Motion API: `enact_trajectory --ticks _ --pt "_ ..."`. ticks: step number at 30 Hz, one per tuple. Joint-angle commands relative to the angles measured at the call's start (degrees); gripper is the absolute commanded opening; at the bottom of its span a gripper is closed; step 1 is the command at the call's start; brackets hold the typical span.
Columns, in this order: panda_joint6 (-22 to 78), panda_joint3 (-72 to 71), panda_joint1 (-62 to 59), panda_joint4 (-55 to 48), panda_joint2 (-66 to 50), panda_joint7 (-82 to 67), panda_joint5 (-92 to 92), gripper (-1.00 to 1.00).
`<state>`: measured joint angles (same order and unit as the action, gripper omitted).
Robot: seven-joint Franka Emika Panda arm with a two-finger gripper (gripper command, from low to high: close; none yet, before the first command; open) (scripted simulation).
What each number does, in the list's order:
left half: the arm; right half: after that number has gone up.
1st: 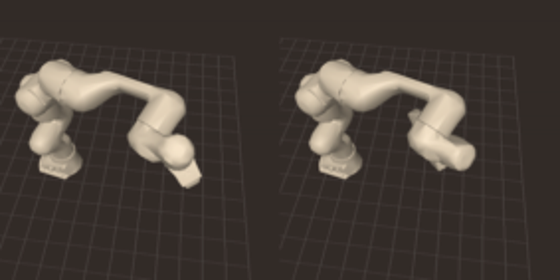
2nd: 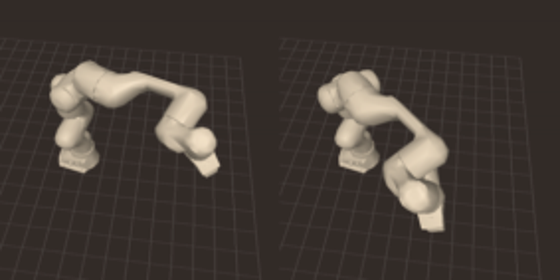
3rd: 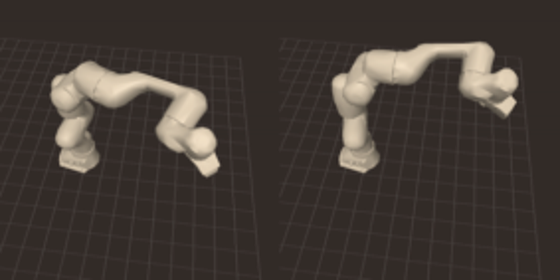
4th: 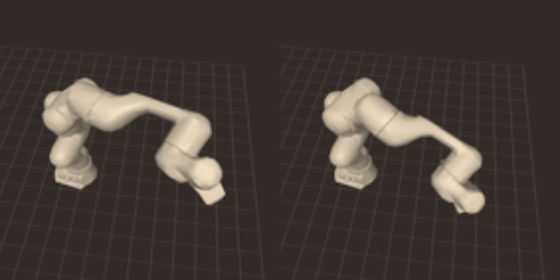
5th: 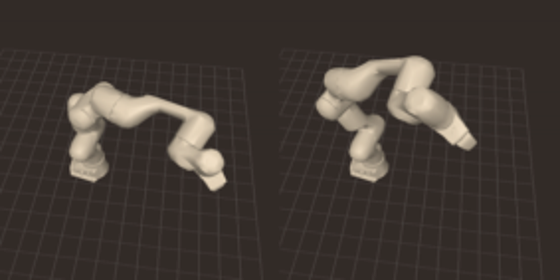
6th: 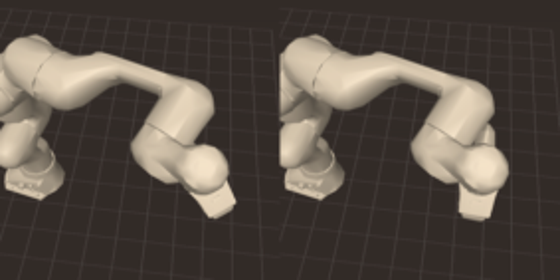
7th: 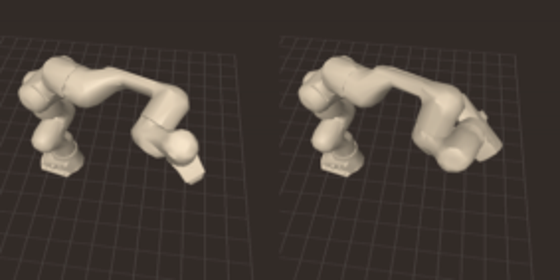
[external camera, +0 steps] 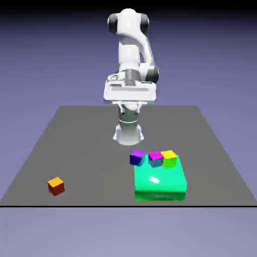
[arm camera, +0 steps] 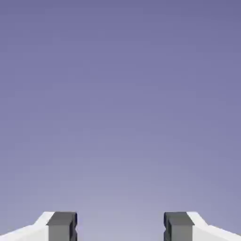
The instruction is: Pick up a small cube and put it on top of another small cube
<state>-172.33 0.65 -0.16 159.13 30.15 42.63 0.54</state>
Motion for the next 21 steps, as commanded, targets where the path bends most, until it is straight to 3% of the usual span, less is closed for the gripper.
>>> enact_trajectory --ticks 1,21 --pt "1.39 0.54 -0.70 -1.55 -2.08 0.14 0.45 0.00" --pt "29.19 11.23 -14.70 -32.51 -43.61 2.95 9.38 0.00"
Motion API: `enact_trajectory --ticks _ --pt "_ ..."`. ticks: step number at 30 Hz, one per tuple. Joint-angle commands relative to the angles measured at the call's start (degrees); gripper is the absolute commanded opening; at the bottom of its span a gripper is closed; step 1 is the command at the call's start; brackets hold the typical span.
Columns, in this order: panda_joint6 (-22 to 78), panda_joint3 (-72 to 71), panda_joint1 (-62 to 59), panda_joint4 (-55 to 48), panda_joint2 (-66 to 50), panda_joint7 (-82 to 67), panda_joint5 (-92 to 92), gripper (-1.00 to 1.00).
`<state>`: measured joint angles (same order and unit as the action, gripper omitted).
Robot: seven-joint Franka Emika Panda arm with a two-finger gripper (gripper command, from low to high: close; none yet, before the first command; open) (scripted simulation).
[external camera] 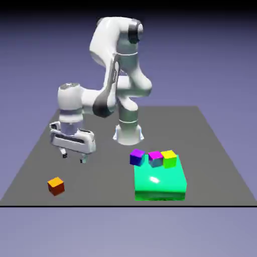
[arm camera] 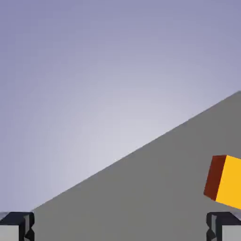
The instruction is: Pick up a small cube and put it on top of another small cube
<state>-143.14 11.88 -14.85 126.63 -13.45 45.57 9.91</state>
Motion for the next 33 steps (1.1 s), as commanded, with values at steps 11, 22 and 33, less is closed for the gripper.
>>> enact_trajectory --ticks 11,22,33 --pt "6.79 3.70 -5.23 -11.81 -20.04 -0.52 5.86 0.00" --pt "12.44 -1.08 -1.63 -7.23 -9.15 1.44 1.94 -1.00" --pt "18.52 -18.61 11.00 8.43 13.69 2.68 -3.07 -1.00"
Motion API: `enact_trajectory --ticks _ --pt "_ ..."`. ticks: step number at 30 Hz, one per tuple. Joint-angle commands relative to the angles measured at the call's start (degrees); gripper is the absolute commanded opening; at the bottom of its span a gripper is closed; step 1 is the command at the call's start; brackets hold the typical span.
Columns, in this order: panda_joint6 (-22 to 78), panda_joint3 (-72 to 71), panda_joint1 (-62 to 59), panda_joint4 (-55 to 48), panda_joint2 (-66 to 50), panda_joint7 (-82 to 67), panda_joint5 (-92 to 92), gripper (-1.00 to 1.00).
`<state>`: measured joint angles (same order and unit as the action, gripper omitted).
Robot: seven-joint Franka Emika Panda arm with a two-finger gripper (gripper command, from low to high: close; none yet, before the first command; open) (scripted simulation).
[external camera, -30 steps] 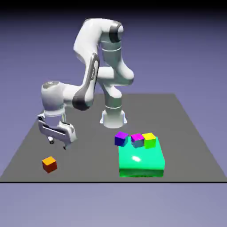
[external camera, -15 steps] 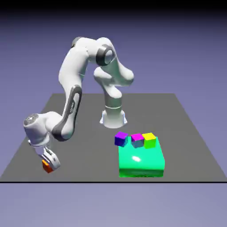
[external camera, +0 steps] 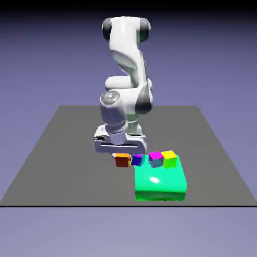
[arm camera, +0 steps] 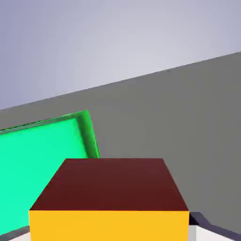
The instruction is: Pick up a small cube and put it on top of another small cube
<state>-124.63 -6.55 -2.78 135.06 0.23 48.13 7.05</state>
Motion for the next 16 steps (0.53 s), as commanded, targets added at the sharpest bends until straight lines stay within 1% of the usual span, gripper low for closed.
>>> enact_trajectory --ticks 1,5,7,12,13,14,16 --pt "0.56 -1.78 0.08 1.43 2.08 0.23 -0.67 -1.00" --pt "2.76 -8.14 4.67 7.11 10.37 0.68 -2.48 -1.00" --pt "2.80 -8.23 4.74 7.19 10.49 0.69 -2.51 -1.00" --pt "-8.84 -8.55 4.89 12.15 3.66 1.89 -3.89 -1.00" --pt "-8.84 -8.55 4.89 12.15 3.66 1.89 -3.89 1.00" --pt "-8.84 -8.55 4.89 12.15 3.66 1.89 -3.89 1.00" --pt "-3.86 -8.42 4.83 10.03 6.58 1.37 -3.30 1.00"
